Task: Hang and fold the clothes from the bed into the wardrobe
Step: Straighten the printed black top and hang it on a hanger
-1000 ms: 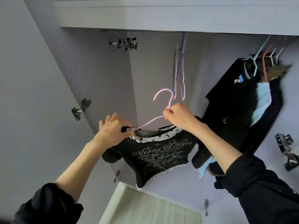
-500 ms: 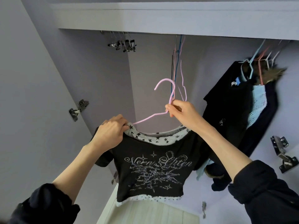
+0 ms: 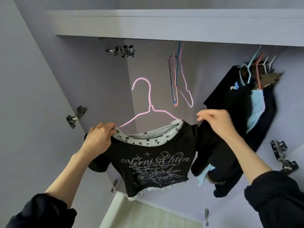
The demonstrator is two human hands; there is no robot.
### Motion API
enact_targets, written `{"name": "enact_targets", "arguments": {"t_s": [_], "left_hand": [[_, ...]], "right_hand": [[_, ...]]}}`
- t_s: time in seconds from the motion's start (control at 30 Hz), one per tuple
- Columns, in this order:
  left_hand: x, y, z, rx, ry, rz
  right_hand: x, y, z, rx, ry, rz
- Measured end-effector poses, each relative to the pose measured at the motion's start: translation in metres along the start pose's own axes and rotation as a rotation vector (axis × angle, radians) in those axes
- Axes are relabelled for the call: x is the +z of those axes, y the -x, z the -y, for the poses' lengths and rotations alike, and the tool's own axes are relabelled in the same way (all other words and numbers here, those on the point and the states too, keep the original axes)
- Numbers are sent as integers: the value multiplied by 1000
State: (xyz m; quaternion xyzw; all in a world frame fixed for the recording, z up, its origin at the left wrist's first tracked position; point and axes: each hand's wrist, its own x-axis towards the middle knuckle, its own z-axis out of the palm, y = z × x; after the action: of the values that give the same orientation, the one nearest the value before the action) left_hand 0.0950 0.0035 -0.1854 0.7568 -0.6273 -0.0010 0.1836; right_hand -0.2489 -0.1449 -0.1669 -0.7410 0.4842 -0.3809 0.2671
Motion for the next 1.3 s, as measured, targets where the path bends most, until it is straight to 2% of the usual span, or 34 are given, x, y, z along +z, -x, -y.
{"name": "enact_targets", "arguments": {"t_s": [0.07,0.1,0.2,0.27,0.5,0.67,0.77,0.87,0.93,1.0,1.1,1.17,1.3], "left_hand": [[1,-1,7,-4,-18,-18],[3,-1,7,-5,-24,-30],[6,-5,5,38,-26,-93],[4,-7,5,39,-27,-129],[4,-8,11,-21,71,-146],[7,-6,20,-91,115,-99],[7,-5,24,-127,153,-105],[7,-7,23,-106,180,-150],[8,-11,17,-64,156,-167],[7,-12,11,-40,123,-185],[9,-15,1,7,109,-192],[10,-16,-2,20,117,-187],[12,-13,1,10,153,-178]], "right_hand": [[-13,-5,-4,-6,-24,-121],[-15,-6,-4,-14,4,-88],[2,-2,-13,55,142,265],[14,6,-20,150,201,395],[23,6,-21,185,338,251],[12,0,-40,264,295,-40],[2,-1,-45,409,246,-208],[3,2,-45,512,348,-43],[8,5,-35,398,386,-26],[16,6,-17,124,335,-67],[27,9,11,-191,336,109],[33,11,14,-255,365,163],[26,15,8,-172,342,215]]}}
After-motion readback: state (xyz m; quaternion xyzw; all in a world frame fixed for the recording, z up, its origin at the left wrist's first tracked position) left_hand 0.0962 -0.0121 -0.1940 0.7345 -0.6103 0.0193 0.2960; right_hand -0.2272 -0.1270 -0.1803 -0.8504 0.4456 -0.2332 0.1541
